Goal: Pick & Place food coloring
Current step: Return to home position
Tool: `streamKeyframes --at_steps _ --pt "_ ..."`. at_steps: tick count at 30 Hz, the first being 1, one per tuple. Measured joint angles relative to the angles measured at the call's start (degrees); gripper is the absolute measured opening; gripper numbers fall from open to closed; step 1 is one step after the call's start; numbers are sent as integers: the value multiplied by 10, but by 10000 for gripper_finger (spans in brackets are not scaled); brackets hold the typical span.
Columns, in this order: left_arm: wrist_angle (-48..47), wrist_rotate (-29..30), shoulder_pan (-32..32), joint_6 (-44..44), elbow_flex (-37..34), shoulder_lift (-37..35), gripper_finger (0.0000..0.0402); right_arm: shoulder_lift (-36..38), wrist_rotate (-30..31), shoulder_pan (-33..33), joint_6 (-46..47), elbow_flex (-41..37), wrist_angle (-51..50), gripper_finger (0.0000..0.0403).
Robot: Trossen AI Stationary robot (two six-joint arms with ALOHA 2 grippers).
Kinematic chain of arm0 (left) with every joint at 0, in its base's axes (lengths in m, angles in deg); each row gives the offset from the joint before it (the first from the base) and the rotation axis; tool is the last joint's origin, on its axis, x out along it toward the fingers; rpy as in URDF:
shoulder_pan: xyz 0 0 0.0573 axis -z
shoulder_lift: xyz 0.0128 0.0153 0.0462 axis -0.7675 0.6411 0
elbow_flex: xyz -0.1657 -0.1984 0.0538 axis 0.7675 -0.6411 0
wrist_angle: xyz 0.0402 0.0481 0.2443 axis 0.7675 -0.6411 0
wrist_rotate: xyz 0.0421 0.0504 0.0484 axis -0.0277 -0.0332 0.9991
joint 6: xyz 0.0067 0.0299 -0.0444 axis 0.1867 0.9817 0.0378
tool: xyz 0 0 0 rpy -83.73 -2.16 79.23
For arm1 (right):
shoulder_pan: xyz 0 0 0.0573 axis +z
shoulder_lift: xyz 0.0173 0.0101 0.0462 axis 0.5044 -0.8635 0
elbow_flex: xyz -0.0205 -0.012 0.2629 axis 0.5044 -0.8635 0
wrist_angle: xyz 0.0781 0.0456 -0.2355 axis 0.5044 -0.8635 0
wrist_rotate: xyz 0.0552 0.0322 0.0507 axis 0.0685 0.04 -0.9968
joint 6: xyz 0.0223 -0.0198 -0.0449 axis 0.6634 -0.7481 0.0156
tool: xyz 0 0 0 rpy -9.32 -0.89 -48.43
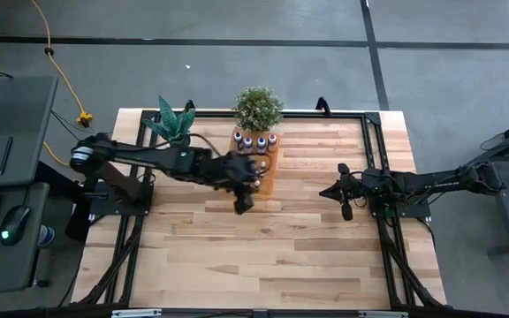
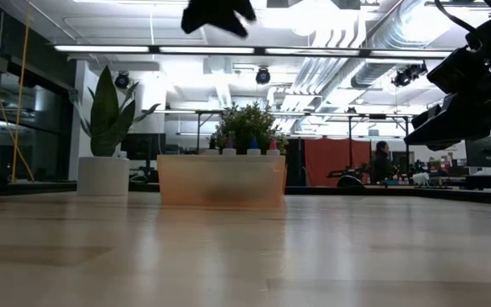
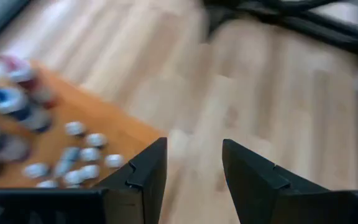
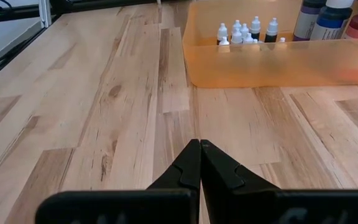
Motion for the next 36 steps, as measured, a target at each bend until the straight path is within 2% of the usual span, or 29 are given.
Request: streamKeyframes --at_steps 4,10,14,19,26,36 --pt "54 -70 8 13 -81 -71 150 -4 0 0 0 0 1 0" --pt "269 -127 9 -3 -314 -212 150 -9 0 0 0 0 2 0" --pt "353 -129 6 8 -447 -291 150 -9 0 0 0 0 2 0" --pt "393 -134 -25 28 -572 -386 149 -9 0 0 0 0 0 0" --pt "441 -215 -74 44 -685 -490 149 -9 0 0 0 0 -1 0" --pt "501 -265 -77 53 -801 -617 149 -9 0 0 0 0 -1 0"
